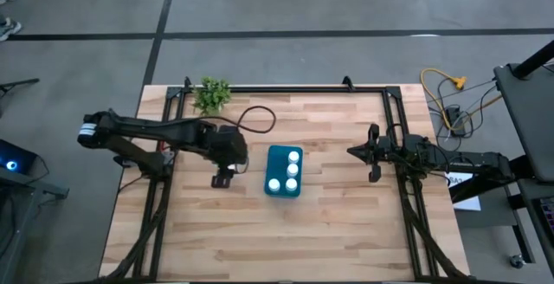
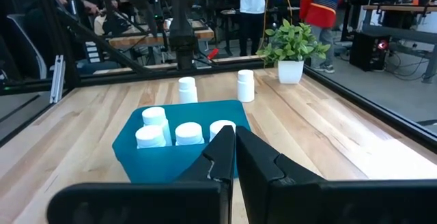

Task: Pick and place pill bottles into a basket
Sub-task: Put the white pill bottle into the blue container

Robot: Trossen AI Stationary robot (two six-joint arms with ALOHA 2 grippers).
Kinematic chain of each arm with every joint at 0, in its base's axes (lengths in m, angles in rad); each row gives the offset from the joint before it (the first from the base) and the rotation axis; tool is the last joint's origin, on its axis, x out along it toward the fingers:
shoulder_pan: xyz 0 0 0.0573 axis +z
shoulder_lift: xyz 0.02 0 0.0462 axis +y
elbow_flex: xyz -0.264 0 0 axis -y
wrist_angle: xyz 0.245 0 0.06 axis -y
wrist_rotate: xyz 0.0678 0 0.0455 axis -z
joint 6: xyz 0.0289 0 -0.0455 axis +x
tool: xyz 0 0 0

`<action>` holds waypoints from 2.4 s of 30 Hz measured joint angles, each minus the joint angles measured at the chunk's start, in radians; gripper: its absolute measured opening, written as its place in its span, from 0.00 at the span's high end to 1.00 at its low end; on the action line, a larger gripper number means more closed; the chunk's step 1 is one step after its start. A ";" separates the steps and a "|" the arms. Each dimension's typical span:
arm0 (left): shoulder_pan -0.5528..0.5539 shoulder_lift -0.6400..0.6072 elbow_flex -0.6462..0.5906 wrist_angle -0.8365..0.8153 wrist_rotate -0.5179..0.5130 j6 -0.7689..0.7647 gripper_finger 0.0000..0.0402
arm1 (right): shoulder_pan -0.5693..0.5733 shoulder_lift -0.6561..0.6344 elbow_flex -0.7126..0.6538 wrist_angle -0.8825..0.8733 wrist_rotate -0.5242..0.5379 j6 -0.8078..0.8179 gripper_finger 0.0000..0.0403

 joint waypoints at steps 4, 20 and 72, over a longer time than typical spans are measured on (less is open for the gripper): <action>0.000 -0.066 -0.087 0.019 0.003 -0.030 0.44 | 0.000 0.000 0.000 -0.002 0.000 0.000 0.98; 0.008 0.001 -0.167 0.090 0.014 -0.044 0.44 | 0.000 0.000 0.000 -0.006 0.002 0.001 0.98; 0.092 0.031 -0.307 0.182 0.055 0.054 0.44 | 0.000 0.000 0.000 -0.004 0.001 -0.024 0.98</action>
